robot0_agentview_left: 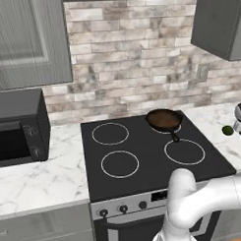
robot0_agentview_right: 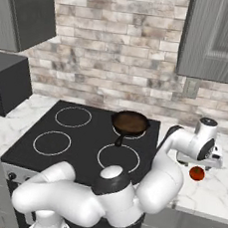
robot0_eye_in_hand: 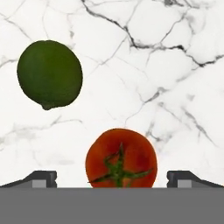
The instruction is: Put the lime and tomato in the pan. Then turn on the rear right burner and set the heat to medium.
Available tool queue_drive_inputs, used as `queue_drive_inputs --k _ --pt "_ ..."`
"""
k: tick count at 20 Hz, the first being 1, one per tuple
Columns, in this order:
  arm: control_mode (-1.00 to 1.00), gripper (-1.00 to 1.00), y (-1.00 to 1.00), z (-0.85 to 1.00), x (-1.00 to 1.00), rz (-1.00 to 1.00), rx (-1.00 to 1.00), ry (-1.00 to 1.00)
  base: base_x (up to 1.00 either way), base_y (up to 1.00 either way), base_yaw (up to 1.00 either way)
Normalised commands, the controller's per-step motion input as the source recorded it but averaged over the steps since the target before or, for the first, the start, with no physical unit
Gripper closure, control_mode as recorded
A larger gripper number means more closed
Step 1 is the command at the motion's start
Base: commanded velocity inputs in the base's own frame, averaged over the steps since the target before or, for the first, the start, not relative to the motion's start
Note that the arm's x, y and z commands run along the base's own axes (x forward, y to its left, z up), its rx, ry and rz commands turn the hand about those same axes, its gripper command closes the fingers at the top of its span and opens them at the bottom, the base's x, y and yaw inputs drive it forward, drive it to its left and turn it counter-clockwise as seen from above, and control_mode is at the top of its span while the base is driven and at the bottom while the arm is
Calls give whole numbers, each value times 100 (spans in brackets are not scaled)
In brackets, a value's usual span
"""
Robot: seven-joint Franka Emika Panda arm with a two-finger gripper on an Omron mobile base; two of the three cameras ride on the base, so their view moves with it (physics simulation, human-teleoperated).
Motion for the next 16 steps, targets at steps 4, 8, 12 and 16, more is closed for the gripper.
queue_drive_inputs --k 4,8,12,16 --pt "-100 -100 -3 -32 7 0 0 1 0 0 0" --pt "-100 -100 -6 -23 2 0 0 0 0 0 0" --pt "-100 -100 -4 -37 0 0 0 0 0 0 0" --pt "-100 -100 -6 -36 0 0 0 0 0 0 0"
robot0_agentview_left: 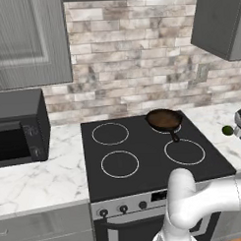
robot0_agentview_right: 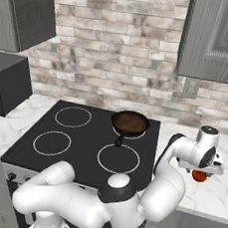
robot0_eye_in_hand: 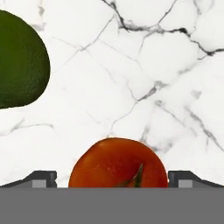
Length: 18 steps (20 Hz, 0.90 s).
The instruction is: Put the lime and tomato in the pan. Then turn on the rear right burner and set the heat to medium.
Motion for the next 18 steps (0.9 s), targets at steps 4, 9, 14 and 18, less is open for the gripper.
queue_drive_inputs --k 4,9,14,18 --pt "-100 -100 -14 -37 0 0 0 0 0 0 0" --pt "-100 -100 0 0 0 0 0 2 0 0 0" --pt "-100 100 0 0 0 0 0 0 0 0 0" --pt "-100 100 0 0 -7 0 0 0 0 0 0"
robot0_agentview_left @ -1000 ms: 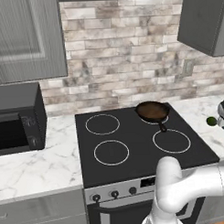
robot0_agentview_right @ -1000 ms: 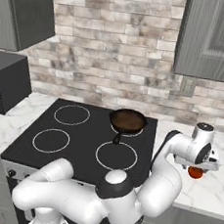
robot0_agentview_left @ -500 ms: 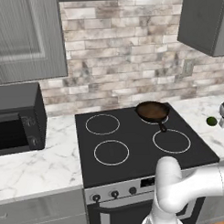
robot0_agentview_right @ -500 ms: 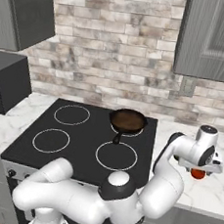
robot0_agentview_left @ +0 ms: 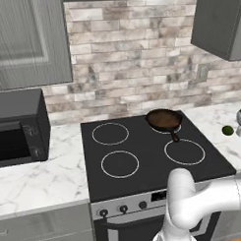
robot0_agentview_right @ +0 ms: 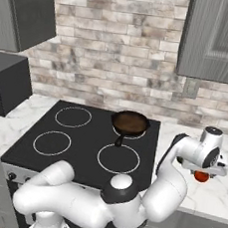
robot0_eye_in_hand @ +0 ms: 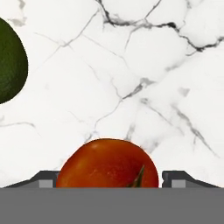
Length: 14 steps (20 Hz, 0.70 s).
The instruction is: Put the lime and tomato in the pan. Then turn on the rear right burner and set the heat to medium.
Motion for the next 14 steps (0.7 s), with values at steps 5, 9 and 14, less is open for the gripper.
queue_drive_inputs --k 5,9,14 --pt "-100 100 38 10 -82 16 0 -6 0 0 0" --pt "-100 100 53 42 -96 21 0 -20 0 0 0" --pt "-100 100 49 76 -67 18 0 -21 0 0 0"
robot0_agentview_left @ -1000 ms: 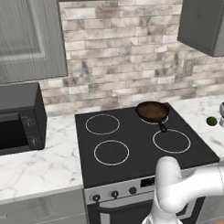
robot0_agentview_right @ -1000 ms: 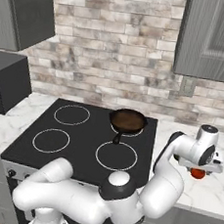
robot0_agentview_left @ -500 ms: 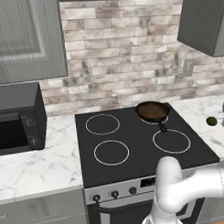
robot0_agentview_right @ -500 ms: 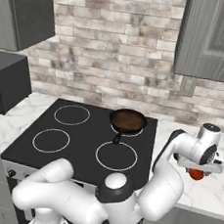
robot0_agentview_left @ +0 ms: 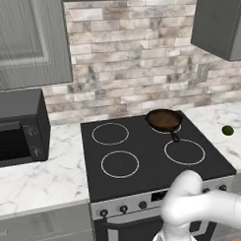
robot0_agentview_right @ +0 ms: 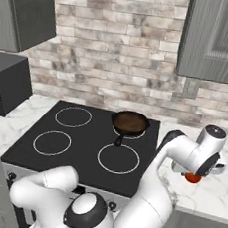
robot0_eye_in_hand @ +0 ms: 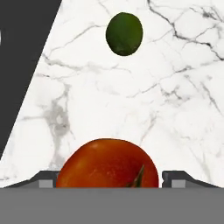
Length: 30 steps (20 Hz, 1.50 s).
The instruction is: Put the lime and tomato in the pan. Then turn on the rear right burner and set the heat to medium.
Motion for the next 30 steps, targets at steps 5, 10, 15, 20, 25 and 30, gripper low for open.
queue_drive_inputs --k 5,10,15,20,25,30 --pt "-100 100 80 56 -18 8 0 -32 0 0 0" --pt "-100 100 100 65 -9 2 0 -18 0 0 0" --pt "-100 100 96 68 9 0 0 1 0 0 0" --pt "-100 100 75 40 27 0 0 20 0 0 0" --pt "-100 100 59 9 34 0 0 13 0 0 0" --pt "-100 100 19 0 47 0 0 0 0 0 0"
